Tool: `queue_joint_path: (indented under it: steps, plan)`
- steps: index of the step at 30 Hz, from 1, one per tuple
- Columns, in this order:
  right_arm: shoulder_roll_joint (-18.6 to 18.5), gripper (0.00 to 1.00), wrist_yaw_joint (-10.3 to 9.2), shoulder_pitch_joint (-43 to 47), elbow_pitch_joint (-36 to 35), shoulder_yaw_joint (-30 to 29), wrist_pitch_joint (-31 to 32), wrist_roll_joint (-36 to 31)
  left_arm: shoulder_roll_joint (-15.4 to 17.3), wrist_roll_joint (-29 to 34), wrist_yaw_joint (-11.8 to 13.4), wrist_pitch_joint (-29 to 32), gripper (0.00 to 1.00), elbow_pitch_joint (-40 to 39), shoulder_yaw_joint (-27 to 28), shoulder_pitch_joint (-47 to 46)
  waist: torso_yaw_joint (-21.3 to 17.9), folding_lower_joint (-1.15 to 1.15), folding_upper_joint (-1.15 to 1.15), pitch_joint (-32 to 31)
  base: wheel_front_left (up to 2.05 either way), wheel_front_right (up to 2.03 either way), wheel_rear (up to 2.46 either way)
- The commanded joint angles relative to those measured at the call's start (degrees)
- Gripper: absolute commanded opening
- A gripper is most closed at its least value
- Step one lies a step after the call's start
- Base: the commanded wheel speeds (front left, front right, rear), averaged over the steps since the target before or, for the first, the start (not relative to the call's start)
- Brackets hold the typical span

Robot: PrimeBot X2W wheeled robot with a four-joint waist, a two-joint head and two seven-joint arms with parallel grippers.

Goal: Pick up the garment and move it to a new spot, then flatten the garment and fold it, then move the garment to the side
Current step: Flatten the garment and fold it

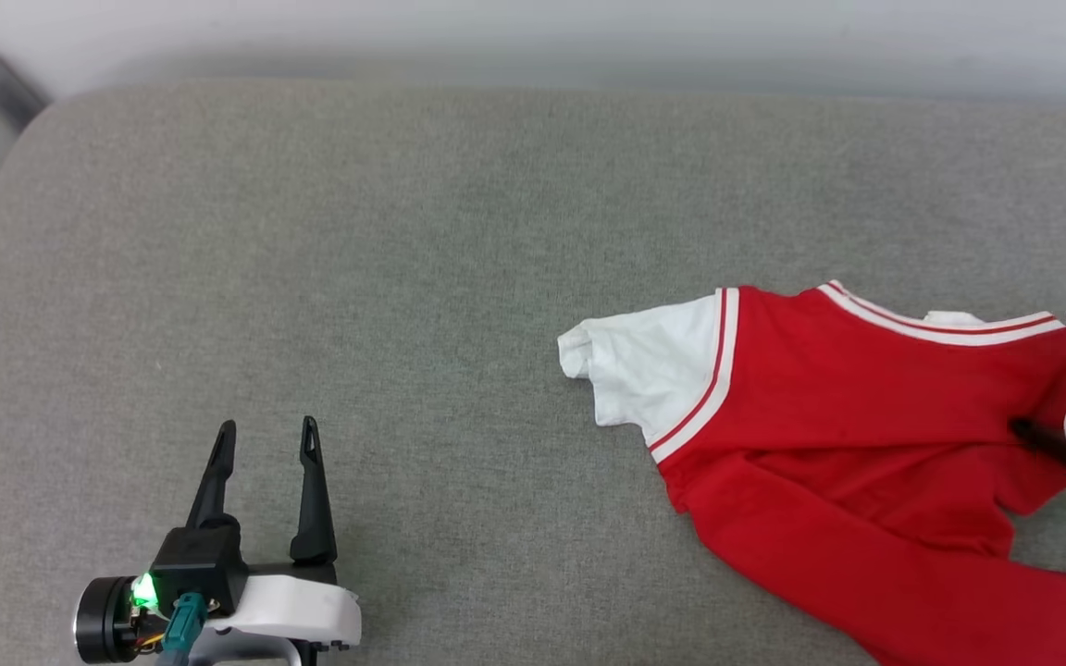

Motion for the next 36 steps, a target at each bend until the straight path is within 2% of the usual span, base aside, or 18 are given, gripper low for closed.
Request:
queue_joint_path:
  steps: [1, 7, 10, 13, 14, 16, 21, 25, 30, 32, 36]
  plan:
    - [-0.2, 1.00, -0.06, 0.9, 0.0, -0.9, -2.0, -0.9, 0.1, 0.3, -0.4, -0.1, 1.00, 0.1, 0.3, 0.3, -0.6, 0.00, 0.00, -1.9, 0.00, 0.00, 0.00]
    - [-1.5, 1.00, -0.06, 1.8, -0.7, -7.3, -14.9, -5.7, 1.9, 0.5, -2.3, -0.1, 1.00, 1.4, 1.3, -0.7, -2.3, 0.00, 0.00, -6.4, 0.00, 0.00, 0.00]
    - [-0.4, 1.00, -0.06, 3.7, -1.5, -14.0, -23.7, -10.3, 3.8, 0.9, -3.5, -0.1, 1.00, 2.1, 1.7, -3.3, -3.7, 0.00, 0.00, -7.9, 0.00, 0.00, 0.00]
    - [2.3, 1.00, -0.06, 6.0, -2.4, -21.0, -30.6, -14.9, 5.5, 1.2, -4.3, -0.1, 1.00, 3.1, 1.9, -6.4, -4.7, 0.00, 0.00, -8.5, 0.00, 0.00, 0.00]
    - [4.8, 1.00, -0.06, 8.6, -3.4, -26.1, -34.6, -18.3, 7.0, 1.1, -5.3, 0.4, 1.00, 4.9, 1.8, -9.0, -5.4, 0.00, 0.00, -8.8, 0.00, 0.00, 0.00]
    - [7.7, 1.00, -0.06, 11.4, -5.0, -31.5, -37.5, -22.1, 8.1, 1.2, -6.2, 1.4, 1.00, 6.1, 1.5, -12.1, -6.1, 0.00, 0.00, -9.1, 0.00, 0.00, 0.00]
    - [17.1, 1.00, -0.06, 21.3, -13.1, -46.7, -40.1, -32.6, 11.2, 1.2, -9.0, 6.6, 1.00, 9.3, -0.5, -20.2, -7.7, 0.00, 0.00, -9.4, 0.00, 0.00, 0.00]
    - [25.6, 1.00, -0.07, 30.0, -22.5, -55.6, -39.6, -40.6, 13.3, 1.2, -10.3, 10.5, 1.00, 10.8, -3.2, -26.5, -9.1, 0.00, 0.00, -9.1, 0.00, 0.00, 0.00]
    - [34.3, 1.00, -0.05, 39.7, -33.4, -60.3, -37.3, -45.8, 16.1, -1.0, -11.3, 17.4, 1.00, 13.2, -8.1, -34.3, -10.6, 0.00, 0.00, -8.1, 0.00, 0.00, 0.00]
    - [36.3, 1.00, -0.06, 42.6, -36.3, -60.6, -36.3, -46.8, 17.2, -3.4, -11.3, 21.0, 1.00, 14.2, -11.5, -37.4, -11.1, 0.00, 0.00, -7.6, 0.00, 0.00, 0.00]
    - [39.3, 1.00, -0.06, 46.6, -39.9, -60.9, -35.4, -47.4, 20.2, -12.0, -11.3, 30.7, 1.00, 16.2, -20.3, -43.3, -11.9, 0.00, 0.00, -6.6, 0.00, 0.00, 0.00]
